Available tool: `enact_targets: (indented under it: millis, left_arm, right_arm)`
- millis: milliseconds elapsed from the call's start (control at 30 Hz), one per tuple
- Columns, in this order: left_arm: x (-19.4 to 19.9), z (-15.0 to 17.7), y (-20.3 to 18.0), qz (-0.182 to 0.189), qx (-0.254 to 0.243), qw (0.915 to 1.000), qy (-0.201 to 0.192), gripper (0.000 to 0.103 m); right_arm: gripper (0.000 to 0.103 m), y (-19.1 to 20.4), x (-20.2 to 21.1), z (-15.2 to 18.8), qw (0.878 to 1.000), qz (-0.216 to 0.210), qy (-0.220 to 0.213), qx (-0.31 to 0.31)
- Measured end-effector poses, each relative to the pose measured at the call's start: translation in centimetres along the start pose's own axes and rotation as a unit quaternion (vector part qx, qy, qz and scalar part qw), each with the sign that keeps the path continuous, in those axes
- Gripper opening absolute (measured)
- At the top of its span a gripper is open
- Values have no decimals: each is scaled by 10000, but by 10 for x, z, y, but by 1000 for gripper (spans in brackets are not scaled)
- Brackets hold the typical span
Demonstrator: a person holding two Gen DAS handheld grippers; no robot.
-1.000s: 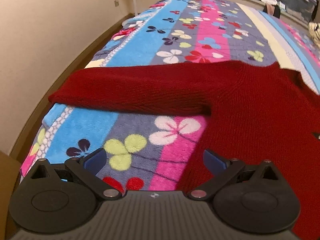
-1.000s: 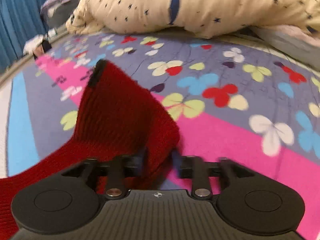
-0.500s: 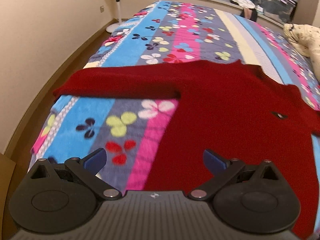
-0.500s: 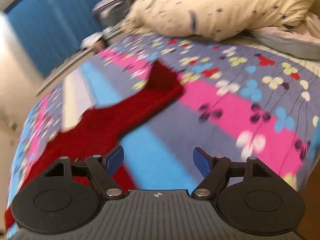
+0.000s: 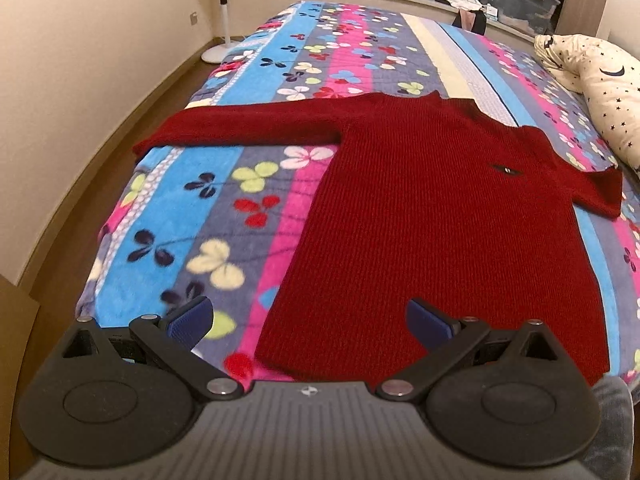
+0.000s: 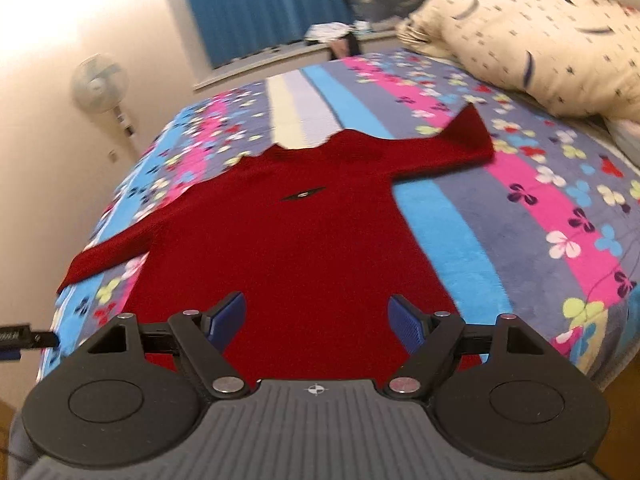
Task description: Fold small clothes
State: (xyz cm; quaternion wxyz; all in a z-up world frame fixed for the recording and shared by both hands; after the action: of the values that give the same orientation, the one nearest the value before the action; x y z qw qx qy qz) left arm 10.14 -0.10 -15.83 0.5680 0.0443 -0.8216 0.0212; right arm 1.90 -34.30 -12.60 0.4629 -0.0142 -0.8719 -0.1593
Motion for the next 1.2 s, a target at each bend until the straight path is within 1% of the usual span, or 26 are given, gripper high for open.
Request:
enact_targets:
  millis: [167, 367, 567, 967, 1200]
  left_arm:
    - [13, 17, -1, 81, -21, 9999, -72, 103]
    - [15, 21, -6, 33, -176, 9998, -37, 103]
    - [5, 20, -11, 108, -220, 9995, 221, 103]
    - [-21, 11, -22, 164, -394, 9979, 495, 103]
    - [-40, 0, -23, 200, -377, 9969, 668, 103]
  right_arm:
    - [80, 23, 6, 12, 9993, 43, 59, 379]
    - [81, 30, 5, 13, 9986, 120, 105, 501]
    - [81, 37, -2, 13, 9980, 188, 246, 547]
    - [81, 47, -24, 6, 9963, 279, 531, 616]
    - [81, 48, -45, 1, 9947, 359, 737, 615]
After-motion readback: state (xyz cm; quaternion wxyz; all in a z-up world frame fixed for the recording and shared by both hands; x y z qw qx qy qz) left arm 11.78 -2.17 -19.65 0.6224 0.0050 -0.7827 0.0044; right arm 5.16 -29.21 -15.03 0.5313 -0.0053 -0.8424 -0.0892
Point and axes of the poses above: each gripper's, at about its wrist camera, not at the fingertips, and x roughly against the way its jaws point, y to its left, z to its underside, the point moved 10 cm from there along -x, roughly the way its jaws point, and after that the axes turned 14 degrees about y, right-handed, at the moved point
